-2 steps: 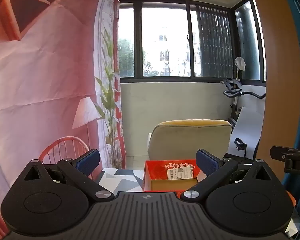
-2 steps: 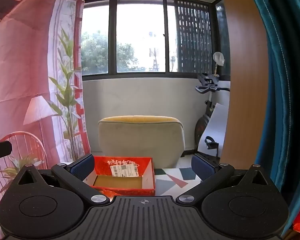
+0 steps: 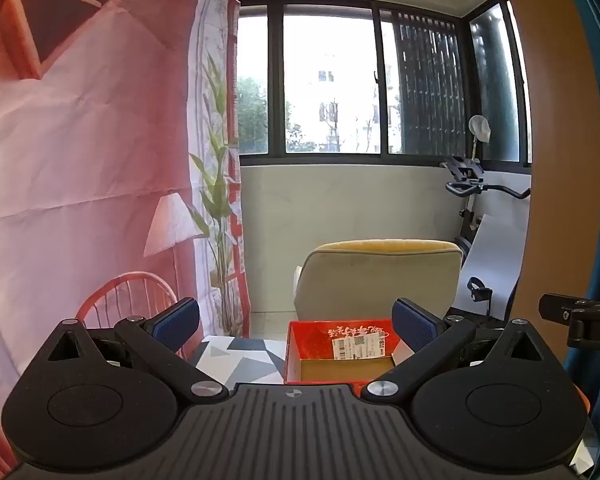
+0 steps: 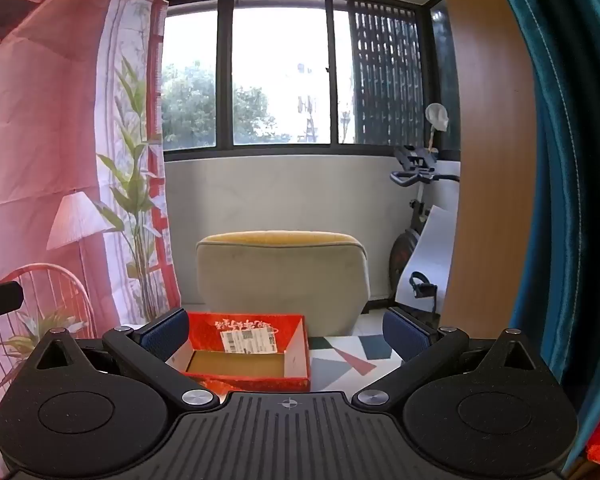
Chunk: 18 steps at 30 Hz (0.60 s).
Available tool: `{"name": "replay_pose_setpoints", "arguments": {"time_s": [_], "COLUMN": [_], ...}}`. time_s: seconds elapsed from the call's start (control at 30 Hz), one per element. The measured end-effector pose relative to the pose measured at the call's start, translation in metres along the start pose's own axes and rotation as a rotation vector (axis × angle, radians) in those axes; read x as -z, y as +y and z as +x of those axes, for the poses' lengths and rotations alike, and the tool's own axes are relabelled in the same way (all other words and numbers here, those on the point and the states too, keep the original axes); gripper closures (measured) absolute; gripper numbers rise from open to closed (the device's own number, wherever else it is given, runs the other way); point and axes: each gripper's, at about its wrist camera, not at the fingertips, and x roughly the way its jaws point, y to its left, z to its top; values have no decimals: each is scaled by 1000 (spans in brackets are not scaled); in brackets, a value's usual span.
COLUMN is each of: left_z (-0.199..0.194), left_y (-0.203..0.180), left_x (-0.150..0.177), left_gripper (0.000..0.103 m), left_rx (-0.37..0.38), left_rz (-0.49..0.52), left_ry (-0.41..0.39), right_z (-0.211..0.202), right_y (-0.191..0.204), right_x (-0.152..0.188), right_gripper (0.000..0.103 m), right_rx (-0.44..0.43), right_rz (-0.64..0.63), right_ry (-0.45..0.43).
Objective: Organize soft objects
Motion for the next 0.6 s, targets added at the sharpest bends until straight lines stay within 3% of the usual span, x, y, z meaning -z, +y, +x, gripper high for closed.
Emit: {"name": "replay_pose_setpoints", "arguments": {"time_s": [0.6], "left_z": [5], "left_y": [2], "left_x": [-2], "left_gripper": [0], "left_rx": [-4], "left_rz": [-19], "left_ry": [23], "right_z": [-1], "right_y": [3], "right_x": [-2], "right_gripper": [0], "right_rx": [5], "right_rz": [1], "right_ry": [7]}}
